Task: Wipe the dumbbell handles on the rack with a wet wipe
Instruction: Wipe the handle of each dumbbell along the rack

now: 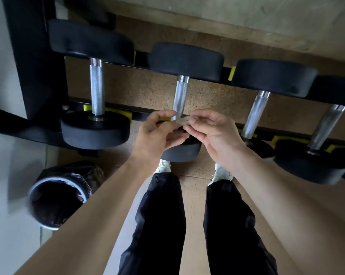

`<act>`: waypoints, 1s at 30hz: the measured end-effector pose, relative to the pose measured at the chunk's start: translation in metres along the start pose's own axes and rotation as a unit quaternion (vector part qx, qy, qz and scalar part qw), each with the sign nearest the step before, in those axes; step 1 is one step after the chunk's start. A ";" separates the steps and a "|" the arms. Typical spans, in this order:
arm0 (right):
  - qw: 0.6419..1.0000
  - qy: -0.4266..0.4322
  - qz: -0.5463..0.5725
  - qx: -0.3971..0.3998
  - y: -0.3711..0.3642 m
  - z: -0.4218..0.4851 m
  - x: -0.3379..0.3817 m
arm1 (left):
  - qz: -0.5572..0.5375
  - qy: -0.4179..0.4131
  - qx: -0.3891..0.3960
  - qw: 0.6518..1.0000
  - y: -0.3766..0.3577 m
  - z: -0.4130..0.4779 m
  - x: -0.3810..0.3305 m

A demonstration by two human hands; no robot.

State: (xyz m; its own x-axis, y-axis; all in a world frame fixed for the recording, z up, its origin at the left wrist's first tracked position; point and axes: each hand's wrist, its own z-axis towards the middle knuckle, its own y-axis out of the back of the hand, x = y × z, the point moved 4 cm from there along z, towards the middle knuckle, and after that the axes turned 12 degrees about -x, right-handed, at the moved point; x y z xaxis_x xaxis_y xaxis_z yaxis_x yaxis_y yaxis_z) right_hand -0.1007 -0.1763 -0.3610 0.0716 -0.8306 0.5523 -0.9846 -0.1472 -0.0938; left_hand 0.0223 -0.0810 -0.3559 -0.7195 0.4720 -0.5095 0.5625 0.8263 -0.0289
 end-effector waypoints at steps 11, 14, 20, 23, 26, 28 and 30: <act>0.961 0.139 -0.233 -0.050 -0.013 0.023 -0.006 | 0.341 -0.279 -0.024 0.897 0.022 0.042 -0.019; 0.962 0.155 -0.221 -0.034 -0.019 0.041 0.001 | 0.424 -0.358 -0.052 0.831 0.015 0.062 -0.038; 0.951 0.223 -0.211 -0.046 -0.022 0.069 0.012 | 0.332 -0.347 -0.062 0.875 -0.001 0.097 -0.051; 0.945 0.235 -0.194 -0.116 -0.020 0.077 0.010 | 0.266 -0.327 -0.085 0.903 -0.007 0.100 -0.040; 0.933 0.246 -0.184 -0.187 -0.019 0.085 0.010 | 0.244 -0.339 -0.119 0.901 -0.018 0.097 -0.034; 0.920 0.266 -0.178 -0.226 -0.021 0.090 0.010 | 0.225 -0.351 -0.146 0.897 -0.026 0.097 -0.037; 0.906 0.281 -0.171 -0.267 -0.025 0.092 0.010 | 0.199 -0.355 -0.178 0.896 -0.032 0.101 -0.039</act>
State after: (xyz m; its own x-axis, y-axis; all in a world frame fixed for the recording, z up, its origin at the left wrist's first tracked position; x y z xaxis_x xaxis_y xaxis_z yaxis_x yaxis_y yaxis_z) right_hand -0.0610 -0.2300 -0.4298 0.4415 -0.3580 0.8228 -0.8682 0.0610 0.4924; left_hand 0.0733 -0.1568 -0.4218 0.0203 0.5415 -0.8405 0.4617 0.7406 0.4883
